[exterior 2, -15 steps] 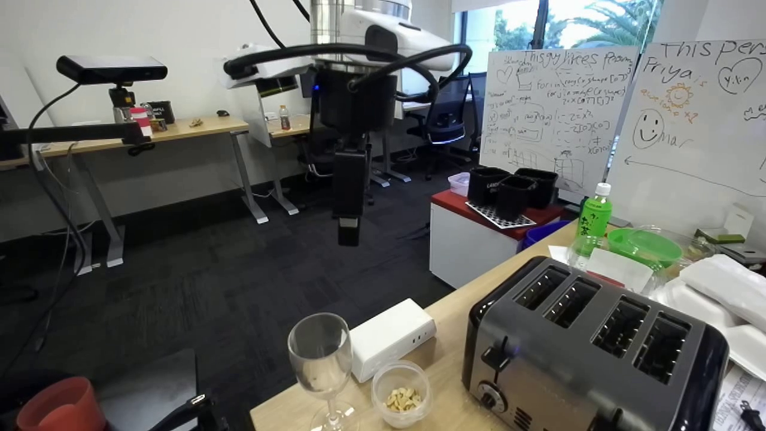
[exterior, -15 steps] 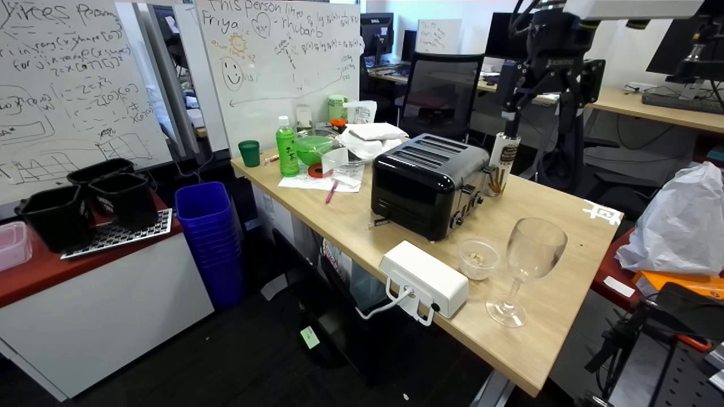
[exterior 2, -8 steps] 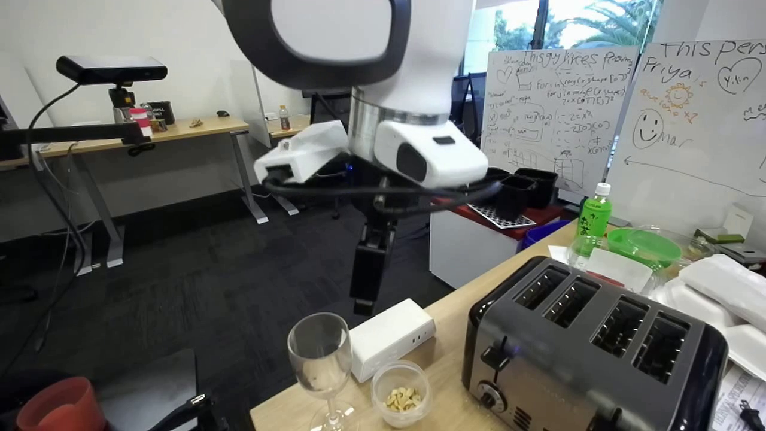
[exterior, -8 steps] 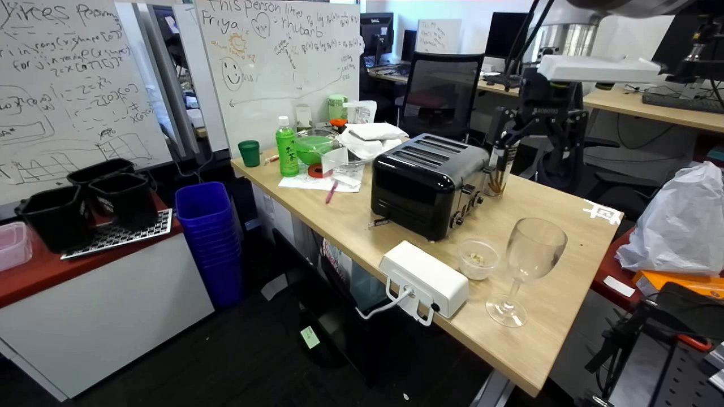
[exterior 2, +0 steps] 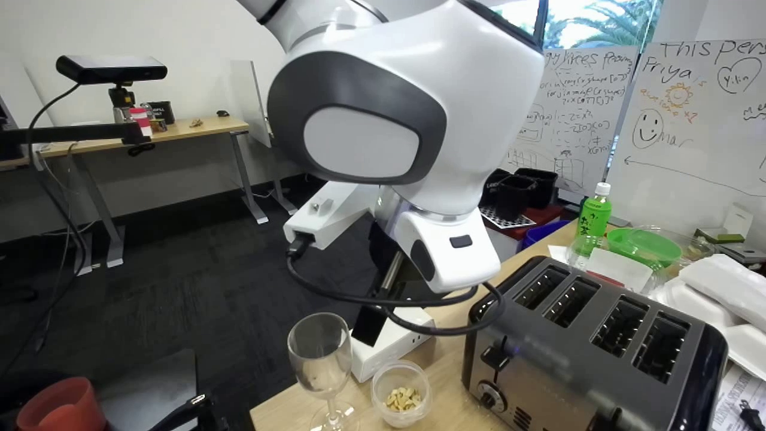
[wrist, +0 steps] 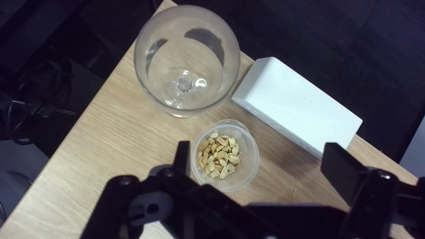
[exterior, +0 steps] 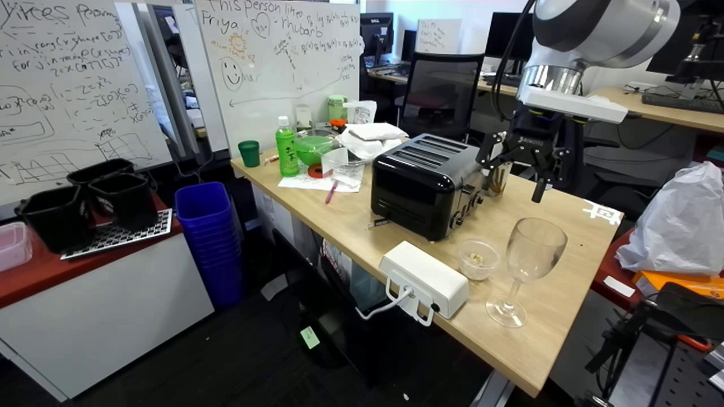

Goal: Pick up the plastic bowl from the table and pour its contents in the wine glass.

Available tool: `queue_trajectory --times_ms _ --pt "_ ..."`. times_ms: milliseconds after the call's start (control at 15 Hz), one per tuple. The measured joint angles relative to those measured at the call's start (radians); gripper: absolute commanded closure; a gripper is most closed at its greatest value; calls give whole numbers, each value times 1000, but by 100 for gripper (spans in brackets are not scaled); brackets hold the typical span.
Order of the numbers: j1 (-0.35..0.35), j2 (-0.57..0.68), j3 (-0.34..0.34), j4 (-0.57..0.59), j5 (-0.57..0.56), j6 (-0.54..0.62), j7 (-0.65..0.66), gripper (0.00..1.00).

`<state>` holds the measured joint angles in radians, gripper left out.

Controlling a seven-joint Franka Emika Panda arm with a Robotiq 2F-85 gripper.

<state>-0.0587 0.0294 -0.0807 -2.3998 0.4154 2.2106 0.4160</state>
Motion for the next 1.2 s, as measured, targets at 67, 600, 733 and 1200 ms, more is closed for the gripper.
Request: queue_trajectory --times_ms 67,600,733,1200 --pt "0 1 0 1 4 0 0 0" --pt "0 1 0 3 3 0 3 0" --pt "-1 6 -4 3 4 3 -4 0" --pt "-41 73 -49 21 9 27 -68 0"
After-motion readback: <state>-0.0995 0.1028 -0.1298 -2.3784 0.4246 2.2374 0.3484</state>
